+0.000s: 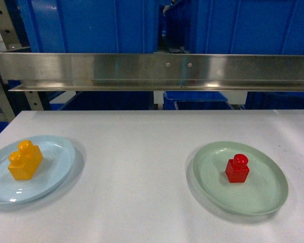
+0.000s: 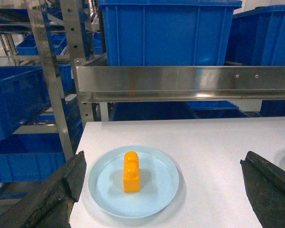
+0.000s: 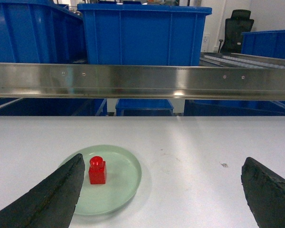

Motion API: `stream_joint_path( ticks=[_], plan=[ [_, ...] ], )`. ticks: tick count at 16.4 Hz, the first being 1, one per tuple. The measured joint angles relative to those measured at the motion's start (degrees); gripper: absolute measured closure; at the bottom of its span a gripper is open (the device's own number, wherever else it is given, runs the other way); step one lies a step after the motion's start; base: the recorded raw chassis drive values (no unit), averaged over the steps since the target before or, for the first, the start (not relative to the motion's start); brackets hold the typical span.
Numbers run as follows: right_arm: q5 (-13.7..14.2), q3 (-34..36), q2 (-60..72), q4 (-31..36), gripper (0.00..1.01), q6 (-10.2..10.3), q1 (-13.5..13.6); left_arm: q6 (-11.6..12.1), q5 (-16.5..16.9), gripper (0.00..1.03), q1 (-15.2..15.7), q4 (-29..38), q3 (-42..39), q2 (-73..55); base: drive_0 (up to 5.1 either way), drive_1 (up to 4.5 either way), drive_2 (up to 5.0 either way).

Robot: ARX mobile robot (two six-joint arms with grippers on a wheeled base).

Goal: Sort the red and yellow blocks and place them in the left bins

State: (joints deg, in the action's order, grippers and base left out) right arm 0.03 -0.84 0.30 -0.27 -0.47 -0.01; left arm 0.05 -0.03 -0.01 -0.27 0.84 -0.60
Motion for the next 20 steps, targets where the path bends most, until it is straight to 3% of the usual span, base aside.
stream_joint_path(
  ticks=[18,19,20],
  plan=[
    [0.3,0.0,0.0,0.1,0.03,-0.1,0.2,0.0,0.0,0.05,0.0,0.0,0.0,0.0,0.0,0.0,0.0],
    [4.7,0.1,0.1,0.9,0.03,-0.4,3.3,-0.1,5.3,0.05,3.4,2.3,0.0,-0.9,0.0,0.0,0.0],
    [6.8,0.1,0.2,1.5,0.03,-0.3,5.3,-0.1,6.7,0.05,4.7,3.1,0.0,-1.3,0.0,0.0,0.0]
  ],
)
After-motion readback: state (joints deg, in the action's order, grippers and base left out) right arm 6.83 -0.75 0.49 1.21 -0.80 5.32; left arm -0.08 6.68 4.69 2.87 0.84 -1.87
